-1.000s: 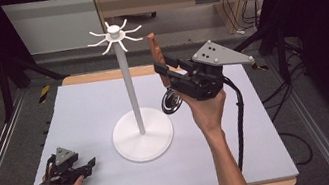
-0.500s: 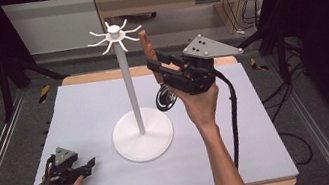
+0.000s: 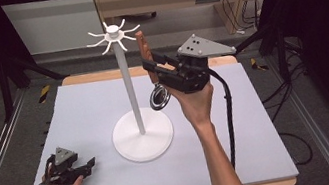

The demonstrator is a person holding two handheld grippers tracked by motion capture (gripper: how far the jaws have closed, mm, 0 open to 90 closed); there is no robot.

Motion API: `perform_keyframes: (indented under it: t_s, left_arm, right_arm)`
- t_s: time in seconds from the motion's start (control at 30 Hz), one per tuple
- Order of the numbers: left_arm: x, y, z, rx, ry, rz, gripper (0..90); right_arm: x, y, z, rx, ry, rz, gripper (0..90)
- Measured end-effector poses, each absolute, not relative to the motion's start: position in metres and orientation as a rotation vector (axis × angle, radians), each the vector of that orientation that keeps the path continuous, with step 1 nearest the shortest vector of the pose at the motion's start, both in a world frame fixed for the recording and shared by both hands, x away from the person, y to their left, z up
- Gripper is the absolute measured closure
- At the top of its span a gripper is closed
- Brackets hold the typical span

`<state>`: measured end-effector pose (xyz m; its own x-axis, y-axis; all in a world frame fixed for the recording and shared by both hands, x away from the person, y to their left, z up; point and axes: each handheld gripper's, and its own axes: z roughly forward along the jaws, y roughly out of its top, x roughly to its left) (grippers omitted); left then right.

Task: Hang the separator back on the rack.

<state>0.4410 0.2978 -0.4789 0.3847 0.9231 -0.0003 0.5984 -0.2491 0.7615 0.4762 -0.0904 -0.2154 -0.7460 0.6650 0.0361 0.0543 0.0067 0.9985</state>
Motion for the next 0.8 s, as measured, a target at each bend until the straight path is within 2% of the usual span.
perform_keyframes:
  t_s: [0.8]
  left_arm:
    - [0.441, 0.297, -0.479, 1.962, 1.303, 0.603, 29.7]
  right_arm:
    - [0.492, -0.089, -0.215, 0.705, 1.882, 1.856, 67.9]
